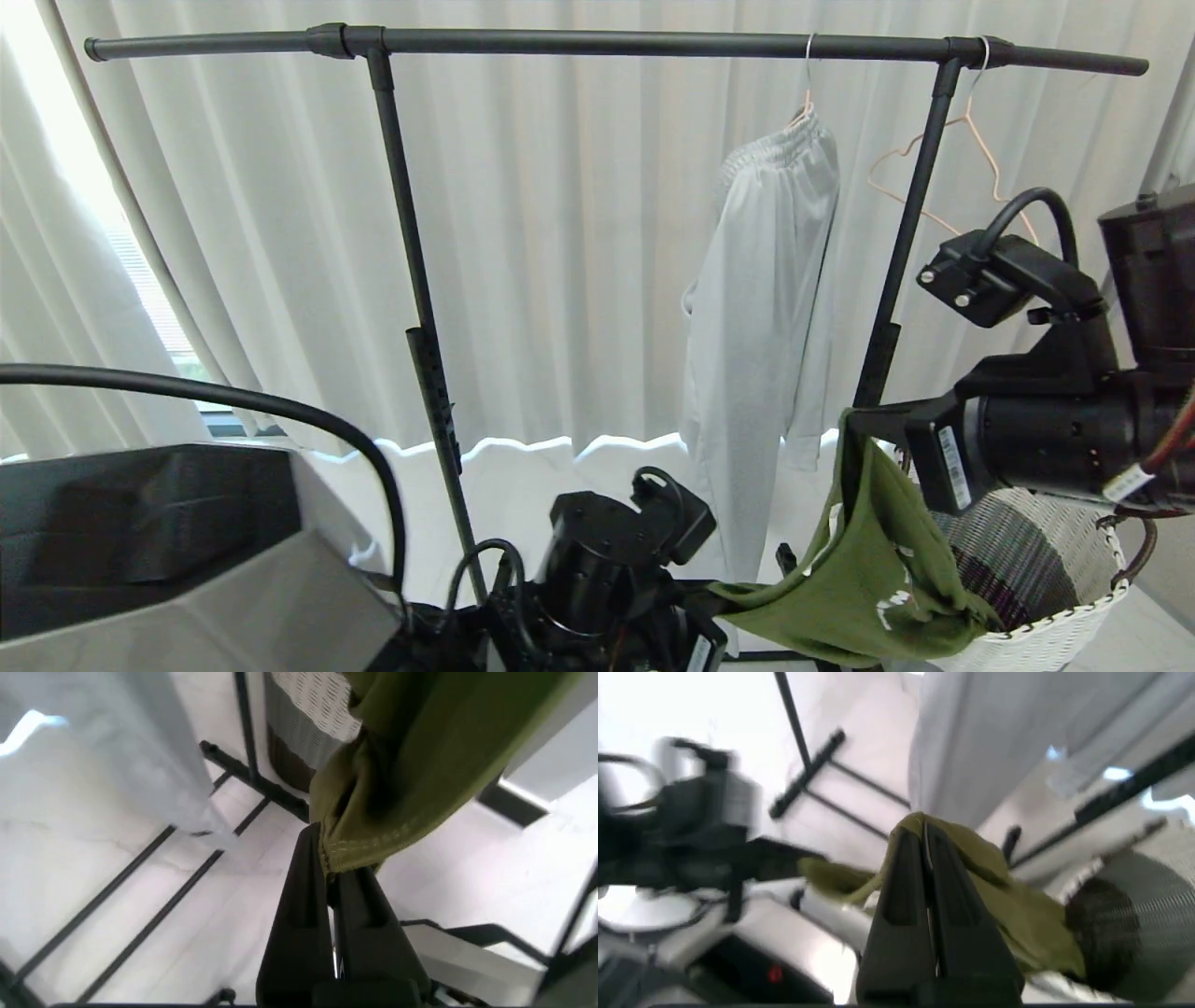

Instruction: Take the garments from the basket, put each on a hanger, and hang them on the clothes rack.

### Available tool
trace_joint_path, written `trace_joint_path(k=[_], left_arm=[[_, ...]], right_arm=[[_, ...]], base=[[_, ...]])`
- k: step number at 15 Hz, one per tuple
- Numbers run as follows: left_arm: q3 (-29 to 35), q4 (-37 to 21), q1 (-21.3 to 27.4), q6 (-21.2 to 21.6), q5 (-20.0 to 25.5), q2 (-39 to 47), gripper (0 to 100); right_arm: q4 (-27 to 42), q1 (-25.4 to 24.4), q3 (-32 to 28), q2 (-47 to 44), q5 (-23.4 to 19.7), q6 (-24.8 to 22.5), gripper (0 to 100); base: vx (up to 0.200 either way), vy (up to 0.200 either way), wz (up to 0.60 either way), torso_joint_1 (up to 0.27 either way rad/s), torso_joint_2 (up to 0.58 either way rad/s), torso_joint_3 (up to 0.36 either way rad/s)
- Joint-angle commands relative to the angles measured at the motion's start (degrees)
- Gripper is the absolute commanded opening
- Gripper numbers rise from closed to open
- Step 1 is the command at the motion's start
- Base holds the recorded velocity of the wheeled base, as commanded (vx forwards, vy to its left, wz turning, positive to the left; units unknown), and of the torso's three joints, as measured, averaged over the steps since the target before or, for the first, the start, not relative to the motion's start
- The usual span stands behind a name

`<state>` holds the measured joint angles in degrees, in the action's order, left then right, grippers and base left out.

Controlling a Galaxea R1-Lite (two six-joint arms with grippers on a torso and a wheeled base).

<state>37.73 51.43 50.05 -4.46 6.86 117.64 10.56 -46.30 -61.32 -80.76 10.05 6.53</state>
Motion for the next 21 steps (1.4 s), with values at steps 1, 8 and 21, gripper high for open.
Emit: trace_joint_path(k=[1, 8, 21], left_arm=[[-10.5, -0.2, -5.1, -1.0, 0.1, -16.2, 0], [-7.6, -28.4, -11.6, -1.0, 0.1, -41.7, 0], [13.9, -60.0, -11.6, 3.5, 2.5, -52.8, 0]], right_arm=[[-4.1, -1.4, -0.1, -5.3, -0.1, -0.1, 0], [-10.9, -8.1, -5.3, -11.3, 0.3, -0.1, 0], [-1.6, -6.1, -6.2, 1.3, 4.5, -0.4, 0]], base=[[0.000, 0.000, 0.00, 0.000, 0.00, 0.000], [0.000, 0.000, 0.00, 0.000, 0.00, 0.000], [0.000, 0.000, 0.00, 0.000, 0.00, 0.000]])
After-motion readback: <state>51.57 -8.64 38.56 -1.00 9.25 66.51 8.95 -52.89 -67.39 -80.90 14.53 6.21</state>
